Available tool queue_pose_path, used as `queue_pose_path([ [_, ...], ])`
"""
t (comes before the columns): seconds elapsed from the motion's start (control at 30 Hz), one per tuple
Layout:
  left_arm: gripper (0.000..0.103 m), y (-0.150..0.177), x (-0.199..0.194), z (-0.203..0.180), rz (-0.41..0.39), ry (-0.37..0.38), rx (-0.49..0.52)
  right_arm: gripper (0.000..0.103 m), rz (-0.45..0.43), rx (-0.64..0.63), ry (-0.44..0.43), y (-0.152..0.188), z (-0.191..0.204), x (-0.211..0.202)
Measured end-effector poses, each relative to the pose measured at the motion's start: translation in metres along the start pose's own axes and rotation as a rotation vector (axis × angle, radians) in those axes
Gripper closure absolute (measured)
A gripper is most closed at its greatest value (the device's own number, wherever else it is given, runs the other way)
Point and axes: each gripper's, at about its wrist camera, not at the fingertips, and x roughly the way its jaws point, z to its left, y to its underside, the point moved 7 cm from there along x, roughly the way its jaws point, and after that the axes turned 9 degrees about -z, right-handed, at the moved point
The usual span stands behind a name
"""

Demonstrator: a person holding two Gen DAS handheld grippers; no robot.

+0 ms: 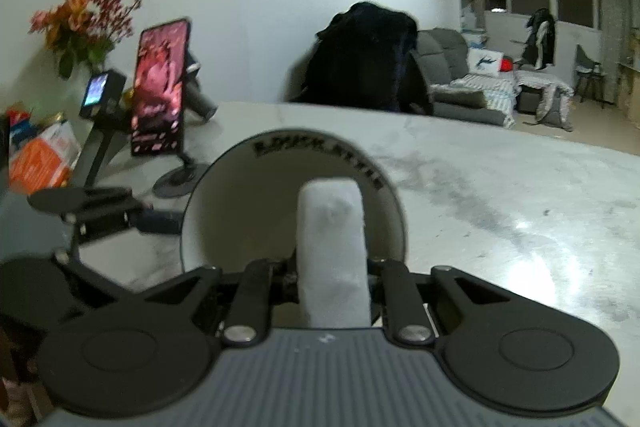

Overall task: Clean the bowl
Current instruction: 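Rotate the yellow bowl with the left tool while the right tool lifts the sponge out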

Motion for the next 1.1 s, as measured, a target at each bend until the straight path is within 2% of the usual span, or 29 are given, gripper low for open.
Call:
queue_pose_path([
  [0.17,0.024,-0.013,-0.003,-0.004,-0.008,-0.023,0.067,0.085,0.055,-0.054,-0.028,0.01,0.01,0.001],
  [0.4,0.024,-0.032,0.015,0.002,0.002,-0.05,0.15,0.085,0.065,-0.065,-0.042,0.013,0.004,-0.002],
  [0.57,0.026,-0.042,0.029,-0.009,0.015,-0.052,0.241,0.085,0.066,-0.097,-0.038,0.008,0.007,0.0],
  [0.6,0.032,-0.043,0.033,-0.012,0.018,-0.052,0.26,0.085,0.066,-0.099,-0.037,0.008,0.006,-0.001],
  [0.7,0.061,-0.046,0.044,-0.02,0.023,-0.061,0.32,0.084,0.064,-0.098,-0.037,0.008,0.006,0.001],
  [0.77,0.066,-0.047,0.047,-0.022,0.016,-0.065,0.332,0.084,0.063,-0.099,-0.038,0.009,0.006,0.001],
  [0.9,0.086,-0.046,0.047,-0.025,-0.004,-0.071,0.352,0.084,0.063,-0.104,-0.035,0.008,0.006,0.004],
  [1.1,0.088,-0.029,0.041,-0.019,0.033,-0.069,0.345,0.084,0.062,-0.1,-0.025,0.005,0.004,0.009],
])
